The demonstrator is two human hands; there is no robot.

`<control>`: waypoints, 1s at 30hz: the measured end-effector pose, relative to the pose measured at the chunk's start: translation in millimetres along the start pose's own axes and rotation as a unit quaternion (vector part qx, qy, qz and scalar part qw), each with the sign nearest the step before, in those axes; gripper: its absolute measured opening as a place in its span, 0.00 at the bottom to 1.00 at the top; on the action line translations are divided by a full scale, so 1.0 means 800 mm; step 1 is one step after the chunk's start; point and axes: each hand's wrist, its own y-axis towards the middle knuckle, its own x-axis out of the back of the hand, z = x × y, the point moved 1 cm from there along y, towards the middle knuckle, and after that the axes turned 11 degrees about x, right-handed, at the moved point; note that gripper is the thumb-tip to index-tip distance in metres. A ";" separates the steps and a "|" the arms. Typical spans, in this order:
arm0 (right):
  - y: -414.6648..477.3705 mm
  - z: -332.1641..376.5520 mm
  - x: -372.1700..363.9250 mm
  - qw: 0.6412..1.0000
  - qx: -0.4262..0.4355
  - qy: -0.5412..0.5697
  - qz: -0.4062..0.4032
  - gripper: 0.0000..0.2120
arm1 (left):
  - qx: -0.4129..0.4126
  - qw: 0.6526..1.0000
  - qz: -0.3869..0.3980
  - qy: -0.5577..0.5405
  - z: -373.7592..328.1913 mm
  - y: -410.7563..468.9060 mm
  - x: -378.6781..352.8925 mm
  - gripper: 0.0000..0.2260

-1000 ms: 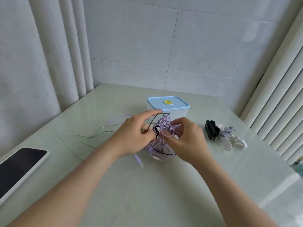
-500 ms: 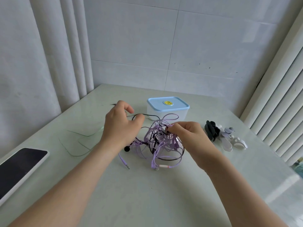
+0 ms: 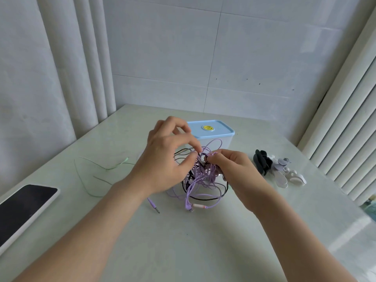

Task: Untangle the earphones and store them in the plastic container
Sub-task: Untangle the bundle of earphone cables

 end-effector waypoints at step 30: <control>0.003 -0.006 0.007 0.984 0.025 0.169 0.044 0.12 | 0.016 0.997 0.029 -0.069 0.014 0.003 0.000 0.02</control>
